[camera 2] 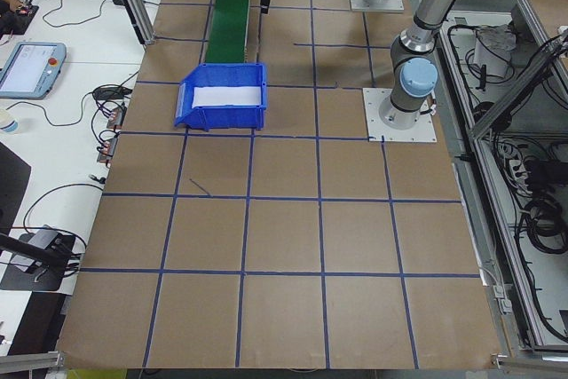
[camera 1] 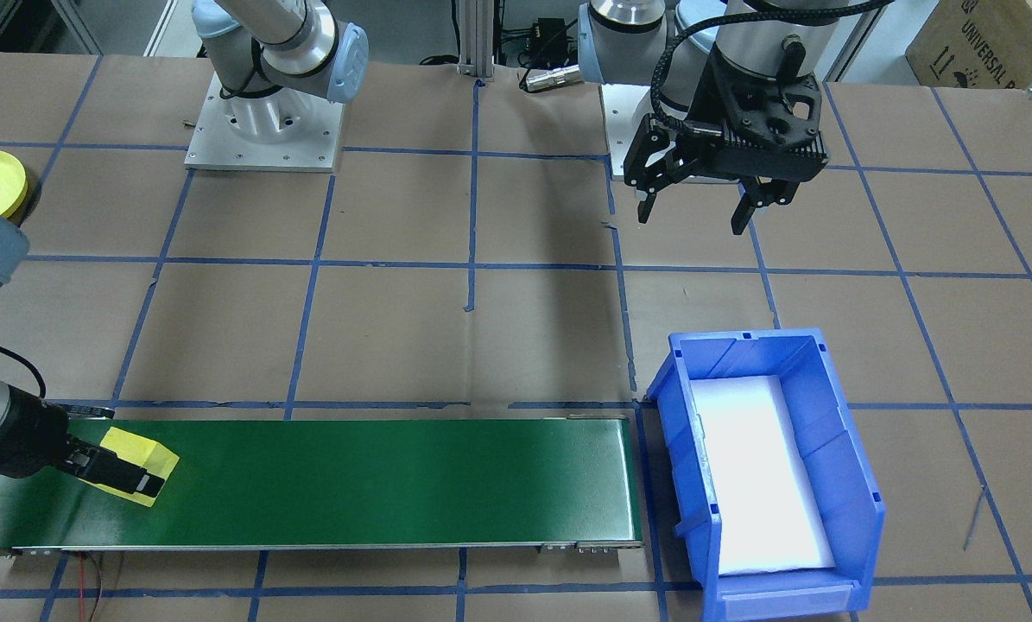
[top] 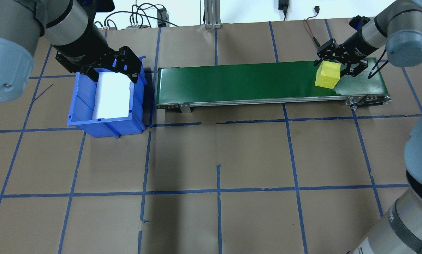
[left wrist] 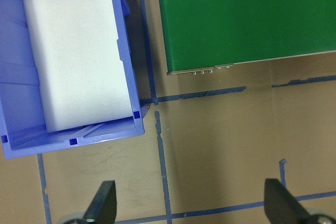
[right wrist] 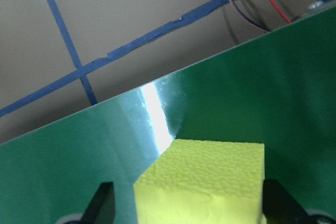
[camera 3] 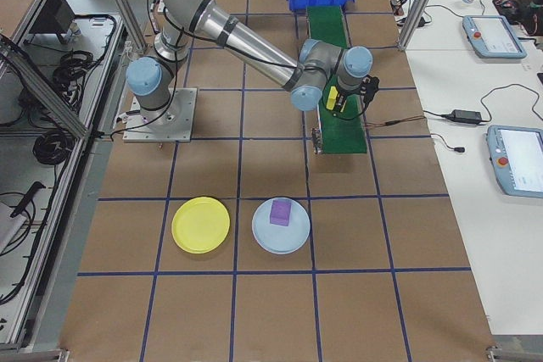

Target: Move block left to right into plate

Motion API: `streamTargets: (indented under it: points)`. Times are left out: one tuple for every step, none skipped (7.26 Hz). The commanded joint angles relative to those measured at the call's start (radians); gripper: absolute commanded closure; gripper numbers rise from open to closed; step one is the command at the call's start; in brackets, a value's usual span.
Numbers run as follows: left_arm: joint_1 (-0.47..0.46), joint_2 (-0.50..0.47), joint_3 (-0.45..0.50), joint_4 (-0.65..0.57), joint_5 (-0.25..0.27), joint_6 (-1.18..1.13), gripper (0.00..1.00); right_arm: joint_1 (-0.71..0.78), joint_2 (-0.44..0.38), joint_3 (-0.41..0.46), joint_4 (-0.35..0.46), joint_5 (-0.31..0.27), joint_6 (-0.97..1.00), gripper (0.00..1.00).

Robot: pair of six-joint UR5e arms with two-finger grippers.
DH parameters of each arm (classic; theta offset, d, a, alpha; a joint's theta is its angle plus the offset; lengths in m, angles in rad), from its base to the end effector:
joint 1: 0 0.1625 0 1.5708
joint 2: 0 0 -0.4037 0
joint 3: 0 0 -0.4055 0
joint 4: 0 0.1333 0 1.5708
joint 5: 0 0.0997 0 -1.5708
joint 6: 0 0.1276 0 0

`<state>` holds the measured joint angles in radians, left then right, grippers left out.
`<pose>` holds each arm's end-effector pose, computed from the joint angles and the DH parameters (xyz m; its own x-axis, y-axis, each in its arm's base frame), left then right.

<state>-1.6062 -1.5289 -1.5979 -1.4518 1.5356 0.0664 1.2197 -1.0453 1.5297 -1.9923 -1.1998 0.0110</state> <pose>-0.1556 -0.4992 0.4588 -0.9941 0.1057 0.0259 0.1013 0.9856 -0.1354 -0.0561 -0.6753 0.1979 -0.8634 0.3522 -0.3611 0.3528 0.9333 0.0668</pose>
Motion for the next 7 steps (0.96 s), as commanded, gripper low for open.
streamTargets:
  points:
    - [0.009, 0.003, 0.003, -0.001, 0.005, 0.0, 0.0, -0.002, 0.016, -0.003, -0.026, -0.105, -0.026, 0.36]
    - [0.009, 0.004, 0.009, -0.001, 0.009, -0.003, 0.0, -0.002, 0.008, -0.016, -0.026, -0.131, -0.031, 0.54]
    - [0.012, 0.01, 0.047, -0.049, 0.015, -0.007, 0.0, -0.002, -0.008, -0.032, -0.019, -0.183, -0.067, 0.59]
    - [0.015, 0.007, 0.093, -0.149, 0.015, -0.013, 0.0, -0.008, -0.045, -0.02, -0.019, -0.266, -0.201, 0.64]
    - [0.014, 0.006, 0.079, -0.15, 0.011, -0.013, 0.0, -0.049, -0.074, -0.008, -0.011, -0.375, -0.358, 0.64]
    - [0.014, 0.006, 0.079, -0.15, 0.011, -0.013, 0.0, -0.15, -0.108, 0.03, 0.065, -0.406, -0.52, 0.71]
    - [0.014, 0.006, 0.081, -0.15, 0.011, -0.013, 0.0, -0.266, -0.169, 0.099, 0.061, -0.414, -0.777, 0.74]
